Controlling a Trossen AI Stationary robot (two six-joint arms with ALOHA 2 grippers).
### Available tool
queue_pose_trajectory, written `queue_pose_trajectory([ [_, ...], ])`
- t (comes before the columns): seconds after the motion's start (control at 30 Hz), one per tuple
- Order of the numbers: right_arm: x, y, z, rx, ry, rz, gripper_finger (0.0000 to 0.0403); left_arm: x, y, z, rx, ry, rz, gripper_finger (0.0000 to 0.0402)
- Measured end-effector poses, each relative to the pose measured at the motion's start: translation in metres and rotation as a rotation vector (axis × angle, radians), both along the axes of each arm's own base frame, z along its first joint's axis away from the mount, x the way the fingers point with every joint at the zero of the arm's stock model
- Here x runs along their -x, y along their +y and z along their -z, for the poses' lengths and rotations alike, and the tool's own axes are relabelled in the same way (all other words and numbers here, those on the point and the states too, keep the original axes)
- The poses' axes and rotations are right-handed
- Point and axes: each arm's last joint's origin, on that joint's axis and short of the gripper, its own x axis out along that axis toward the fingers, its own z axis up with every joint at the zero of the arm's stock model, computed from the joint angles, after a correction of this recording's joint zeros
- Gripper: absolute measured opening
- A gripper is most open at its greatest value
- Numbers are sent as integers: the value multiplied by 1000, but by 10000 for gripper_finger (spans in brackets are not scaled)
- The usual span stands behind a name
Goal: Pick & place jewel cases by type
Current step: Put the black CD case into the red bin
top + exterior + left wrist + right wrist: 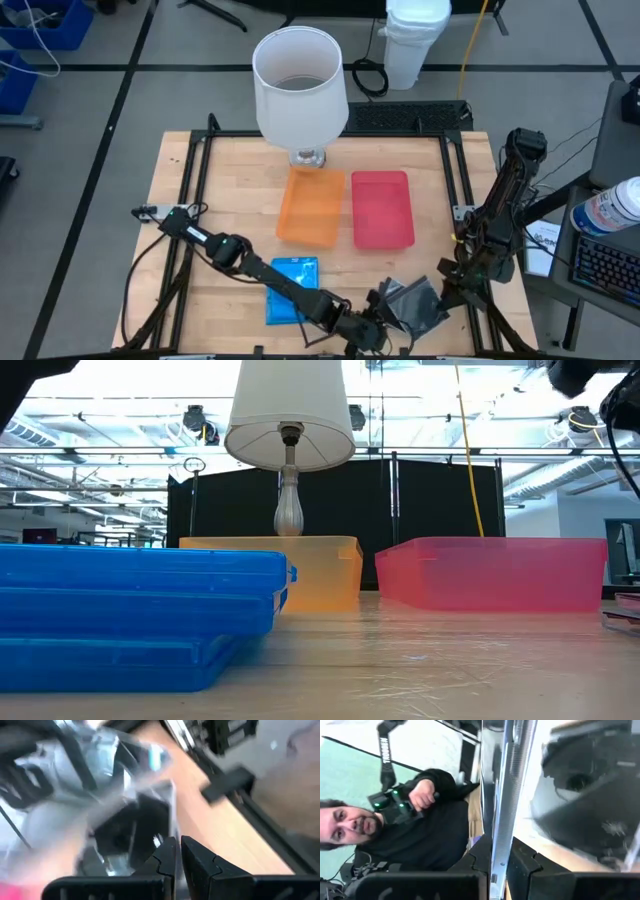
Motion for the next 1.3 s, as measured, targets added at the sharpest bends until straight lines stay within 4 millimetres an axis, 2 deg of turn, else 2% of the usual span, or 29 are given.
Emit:
queue_pose_trajectory([
  [0.2,-8,-12,-13,27,-145,29,27,12,-7,8,36,131,24,35],
  [0.37,-16,-26,-24,81,-295,63,24,19,-15,11,46,171,18,35],
  [0.47,-21,-36,-31,150,-410,105,25,24,-19,12,41,193,19,35],
  [0.63,-31,-52,-49,364,-531,188,24,27,-22,13,48,208,7,35],
  [0.77,-39,-68,-73,623,-522,329,23,27,-21,14,49,222,-5,35],
  [0.97,-40,-95,-125,971,-450,517,24,30,-19,17,25,261,-8,35],
  [1.17,-47,-111,-176,1167,-305,537,25,33,-17,19,23,298,-34,35],
  [1.3,-61,-120,-204,1300,-91,437,24,33,-16,19,21,302,-35,35],
])
